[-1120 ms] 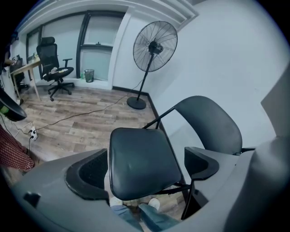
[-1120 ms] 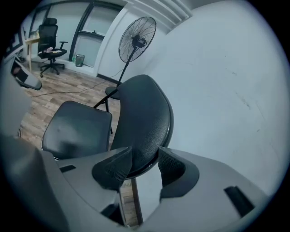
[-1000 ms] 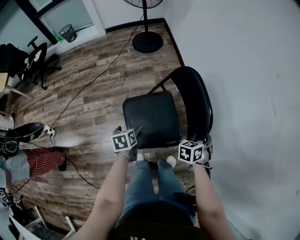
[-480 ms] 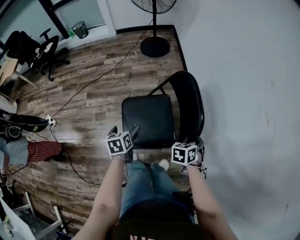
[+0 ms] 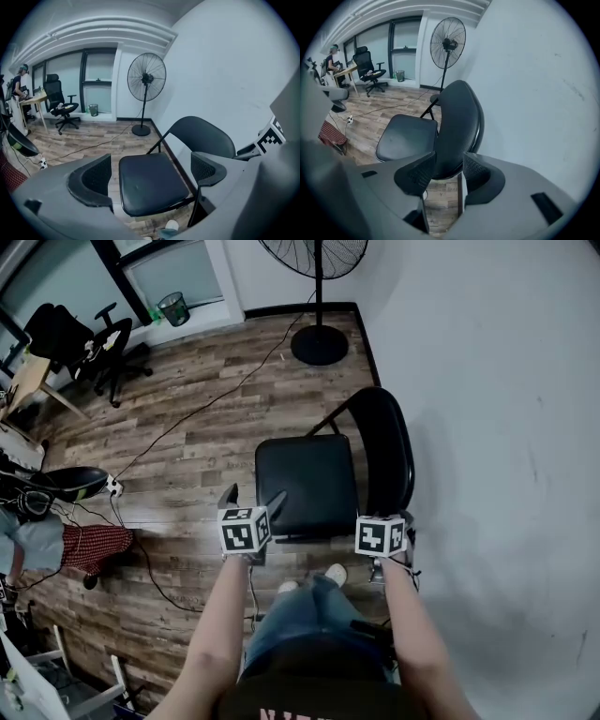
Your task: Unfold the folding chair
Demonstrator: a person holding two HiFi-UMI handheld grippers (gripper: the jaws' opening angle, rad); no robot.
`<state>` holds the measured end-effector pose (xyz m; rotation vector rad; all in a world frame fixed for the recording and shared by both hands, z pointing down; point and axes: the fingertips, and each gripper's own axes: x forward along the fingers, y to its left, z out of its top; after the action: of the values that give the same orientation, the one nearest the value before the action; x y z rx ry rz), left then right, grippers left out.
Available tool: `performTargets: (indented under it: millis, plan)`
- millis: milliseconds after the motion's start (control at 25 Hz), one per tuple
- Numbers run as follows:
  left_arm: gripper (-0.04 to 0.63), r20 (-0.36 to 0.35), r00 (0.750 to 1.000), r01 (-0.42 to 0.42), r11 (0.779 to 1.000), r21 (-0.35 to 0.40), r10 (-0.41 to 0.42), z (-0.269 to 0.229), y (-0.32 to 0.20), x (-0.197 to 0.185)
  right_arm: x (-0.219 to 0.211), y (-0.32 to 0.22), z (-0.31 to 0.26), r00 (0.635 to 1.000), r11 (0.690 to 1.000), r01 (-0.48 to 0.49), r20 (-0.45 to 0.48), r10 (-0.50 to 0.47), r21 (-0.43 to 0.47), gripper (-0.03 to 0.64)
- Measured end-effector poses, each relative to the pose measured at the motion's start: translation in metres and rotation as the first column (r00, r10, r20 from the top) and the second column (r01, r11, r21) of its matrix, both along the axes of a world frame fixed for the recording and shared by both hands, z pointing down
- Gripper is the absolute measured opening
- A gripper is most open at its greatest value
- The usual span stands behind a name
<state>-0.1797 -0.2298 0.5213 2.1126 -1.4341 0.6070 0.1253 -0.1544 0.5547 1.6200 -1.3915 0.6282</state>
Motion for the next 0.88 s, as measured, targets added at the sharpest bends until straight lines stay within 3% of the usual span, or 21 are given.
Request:
performTargets:
  millis: [40, 120, 160, 480, 880]
  plan:
    - [0.502, 0.005, 1.0, -0.007, 1.0, 0.009, 0.007, -0.003, 0.0, -0.002, -0.004, -0.001, -0.004, 1.0, 1.0, 0.015, -0.013, -0.015, 0.016, 0.191]
    - [0.502, 0.008, 1.0, -0.021, 0.999, 0.024, 0.021, -0.009, 0.002, -0.006, -0.014, -0.002, -0.014, 0.998, 0.997, 0.06, -0.035, -0.059, 0.046, 0.329]
    - [0.502, 0.005, 1.0, -0.03, 0.999, 0.032, 0.03, -0.012, 0.004, -0.008, -0.019, 0.0, -0.02, 0.996, 0.995, 0.078, -0.043, -0.075, 0.055, 0.351]
    - [0.502, -0.035, 0.994, -0.098, 0.988, 0.118, 0.102, -0.054, 0.021, -0.024, -0.051, 0.021, -0.08, 0.998, 0.981, 0.054, 0.005, -0.055, 0.186, 0.36]
    - [0.502, -0.032, 0.98, -0.181, 0.94, 0.288, 0.198, -0.124, 0.042, -0.04, -0.083, 0.059, -0.175, 0.996, 0.891, -0.022, 0.082, -0.017, 0.453, 0.359]
